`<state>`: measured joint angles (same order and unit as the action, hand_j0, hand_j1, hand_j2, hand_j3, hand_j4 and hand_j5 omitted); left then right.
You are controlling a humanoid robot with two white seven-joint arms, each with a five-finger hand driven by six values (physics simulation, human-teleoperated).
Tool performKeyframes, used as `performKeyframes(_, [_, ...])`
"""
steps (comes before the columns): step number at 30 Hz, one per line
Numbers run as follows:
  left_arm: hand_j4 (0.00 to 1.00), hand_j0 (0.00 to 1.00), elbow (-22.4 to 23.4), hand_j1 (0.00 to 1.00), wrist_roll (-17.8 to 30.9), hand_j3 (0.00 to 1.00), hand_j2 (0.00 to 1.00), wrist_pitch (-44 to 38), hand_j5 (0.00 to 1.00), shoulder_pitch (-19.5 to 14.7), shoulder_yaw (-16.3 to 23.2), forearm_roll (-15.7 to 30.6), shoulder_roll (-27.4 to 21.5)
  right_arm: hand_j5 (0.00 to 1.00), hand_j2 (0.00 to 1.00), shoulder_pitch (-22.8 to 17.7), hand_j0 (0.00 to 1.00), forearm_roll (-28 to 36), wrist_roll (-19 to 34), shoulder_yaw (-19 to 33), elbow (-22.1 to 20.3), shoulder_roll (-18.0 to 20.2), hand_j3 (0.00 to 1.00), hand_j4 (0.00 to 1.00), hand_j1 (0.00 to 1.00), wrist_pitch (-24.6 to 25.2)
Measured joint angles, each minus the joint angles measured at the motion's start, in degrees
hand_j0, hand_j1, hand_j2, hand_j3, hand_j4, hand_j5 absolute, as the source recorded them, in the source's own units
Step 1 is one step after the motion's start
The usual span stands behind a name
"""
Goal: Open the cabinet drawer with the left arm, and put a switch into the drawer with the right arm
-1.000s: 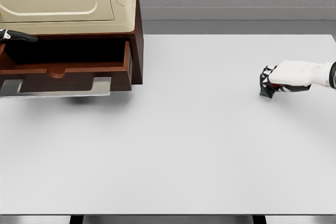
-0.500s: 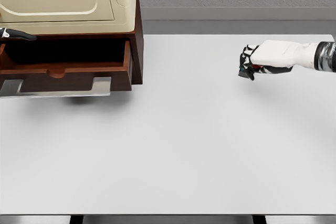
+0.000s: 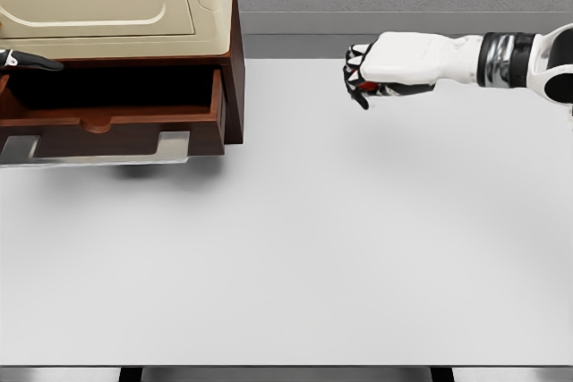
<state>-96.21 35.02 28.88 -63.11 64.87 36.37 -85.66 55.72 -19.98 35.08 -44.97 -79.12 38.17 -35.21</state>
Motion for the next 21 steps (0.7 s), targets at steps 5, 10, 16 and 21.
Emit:
performKeyframes(5, [1.00, 1.00, -0.03, 1.00, 0.00, 1.00, 1.00, -0.01, 1.00, 0.01, 0.01, -0.14, 0.02, 0.26, 0.26, 2.37, 0.26, -0.05, 0.04, -2.31, -0.05, -2.78, 0.26, 0.26, 0.26, -0.04])
performKeyframes(10, [1.00, 1.00, -0.01, 1.00, 0.00, 1.00, 1.00, -0.01, 1.00, 0.01, 0.01, -0.25, 0.04, 0.26, 0.26, 5.45, 0.26, -0.14, 0.12, -4.44, -0.05, -6.43, 0.26, 0.26, 0.26, -0.11])
performKeyframes(16, [1.00, 1.00, -0.01, 1.00, 0.00, 1.00, 1.00, -0.01, 1.00, 0.09, 0.07, -0.29, 0.09, 0.27, 0.27, 7.91, 0.27, -0.06, 0.03, -6.00, -0.06, -10.25, 0.27, 0.27, 0.27, -0.05])
performKeyframes(21, [1.00, 1.00, -0.02, 1.00, 0.00, 1.00, 1.00, 0.00, 1.00, 0.09, 0.10, -0.31, 0.15, 0.27, 0.27, 10.11, 0.27, 0.06, 0.03, -7.35, -0.07, -13.96, 0.27, 0.27, 0.27, -0.03])
